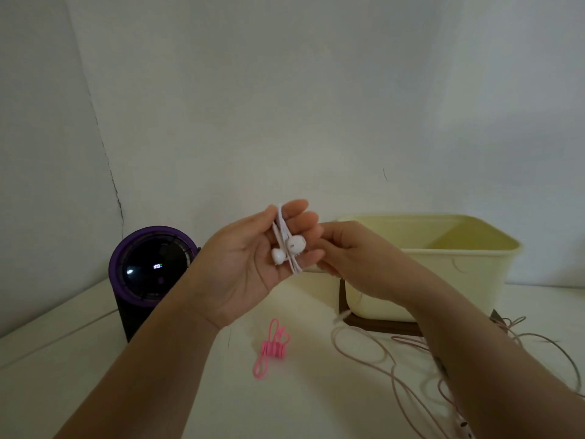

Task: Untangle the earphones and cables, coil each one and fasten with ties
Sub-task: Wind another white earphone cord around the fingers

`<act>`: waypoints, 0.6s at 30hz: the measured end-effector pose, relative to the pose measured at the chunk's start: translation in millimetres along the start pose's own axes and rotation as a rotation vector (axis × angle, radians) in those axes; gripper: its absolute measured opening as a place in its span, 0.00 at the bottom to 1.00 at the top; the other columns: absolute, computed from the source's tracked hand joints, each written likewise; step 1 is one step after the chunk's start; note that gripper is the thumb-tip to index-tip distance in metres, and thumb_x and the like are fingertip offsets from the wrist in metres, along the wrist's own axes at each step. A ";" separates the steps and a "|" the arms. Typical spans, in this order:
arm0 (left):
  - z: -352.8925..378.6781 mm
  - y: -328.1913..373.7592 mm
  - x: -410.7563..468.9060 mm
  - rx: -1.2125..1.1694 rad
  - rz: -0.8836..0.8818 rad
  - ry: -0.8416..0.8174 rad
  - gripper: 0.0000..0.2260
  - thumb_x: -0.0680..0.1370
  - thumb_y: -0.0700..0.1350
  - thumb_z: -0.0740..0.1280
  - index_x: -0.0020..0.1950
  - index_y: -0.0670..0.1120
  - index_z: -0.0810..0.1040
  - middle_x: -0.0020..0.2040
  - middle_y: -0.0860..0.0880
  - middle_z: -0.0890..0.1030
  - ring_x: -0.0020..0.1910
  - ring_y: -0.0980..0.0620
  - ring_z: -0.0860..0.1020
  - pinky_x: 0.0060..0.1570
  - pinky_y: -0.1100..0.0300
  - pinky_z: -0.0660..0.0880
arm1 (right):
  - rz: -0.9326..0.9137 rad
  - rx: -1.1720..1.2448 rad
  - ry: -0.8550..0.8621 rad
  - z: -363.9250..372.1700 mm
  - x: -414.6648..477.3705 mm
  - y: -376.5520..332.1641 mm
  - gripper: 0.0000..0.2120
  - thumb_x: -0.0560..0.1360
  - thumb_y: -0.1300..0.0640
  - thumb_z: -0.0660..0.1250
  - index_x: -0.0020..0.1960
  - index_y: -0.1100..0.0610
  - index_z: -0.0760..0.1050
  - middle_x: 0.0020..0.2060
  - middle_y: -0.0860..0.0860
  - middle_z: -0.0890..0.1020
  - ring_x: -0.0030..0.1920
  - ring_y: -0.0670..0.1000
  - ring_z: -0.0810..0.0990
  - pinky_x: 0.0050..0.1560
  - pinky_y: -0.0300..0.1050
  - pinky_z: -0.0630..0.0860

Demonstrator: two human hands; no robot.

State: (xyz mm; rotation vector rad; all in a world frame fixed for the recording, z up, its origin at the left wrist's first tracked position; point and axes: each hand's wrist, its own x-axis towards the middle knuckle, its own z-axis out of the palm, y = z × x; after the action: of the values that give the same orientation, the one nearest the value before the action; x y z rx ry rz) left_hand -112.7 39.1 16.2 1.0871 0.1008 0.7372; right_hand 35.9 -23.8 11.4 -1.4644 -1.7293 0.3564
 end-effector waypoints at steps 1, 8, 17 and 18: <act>0.9 0.1 0.8 -0.025 0.028 0.012 0.17 0.72 0.46 0.58 0.43 0.41 0.85 0.41 0.46 0.84 0.40 0.51 0.84 0.43 0.52 0.81 | 0.005 -0.032 -0.027 2.6 -0.1 -0.2 0.18 0.80 0.57 0.57 0.32 0.51 0.72 0.23 0.43 0.70 0.24 0.42 0.65 0.30 0.34 0.63; -6.7 -3.6 5.2 0.226 0.183 0.110 0.15 0.83 0.43 0.50 0.56 0.42 0.75 0.46 0.46 0.85 0.48 0.52 0.83 0.53 0.56 0.78 | 0.034 -0.248 -0.208 5.1 -6.2 -9.2 0.11 0.81 0.52 0.57 0.48 0.48 0.78 0.30 0.44 0.74 0.28 0.39 0.71 0.34 0.31 0.66; -11.1 -13.9 2.1 0.768 0.068 0.068 0.17 0.81 0.49 0.52 0.46 0.48 0.80 0.31 0.55 0.79 0.31 0.60 0.76 0.46 0.59 0.73 | -0.074 -0.316 -0.123 -10.3 -14.8 -27.2 0.13 0.79 0.54 0.59 0.38 0.52 0.76 0.26 0.44 0.74 0.28 0.43 0.70 0.33 0.35 0.67; -11.2 -15.3 1.9 0.787 0.050 0.046 0.18 0.78 0.52 0.53 0.42 0.48 0.81 0.29 0.54 0.78 0.33 0.58 0.76 0.51 0.55 0.73 | -0.078 -0.322 -0.091 -12.8 -15.4 -28.2 0.14 0.79 0.53 0.59 0.36 0.51 0.74 0.26 0.41 0.74 0.28 0.42 0.70 0.32 0.34 0.67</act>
State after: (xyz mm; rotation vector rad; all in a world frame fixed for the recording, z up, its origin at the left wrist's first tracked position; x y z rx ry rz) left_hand -108.5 44.9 -1.4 1.8235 0.4304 0.7857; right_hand 25.8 -49.5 32.2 -1.6199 -1.9796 0.1066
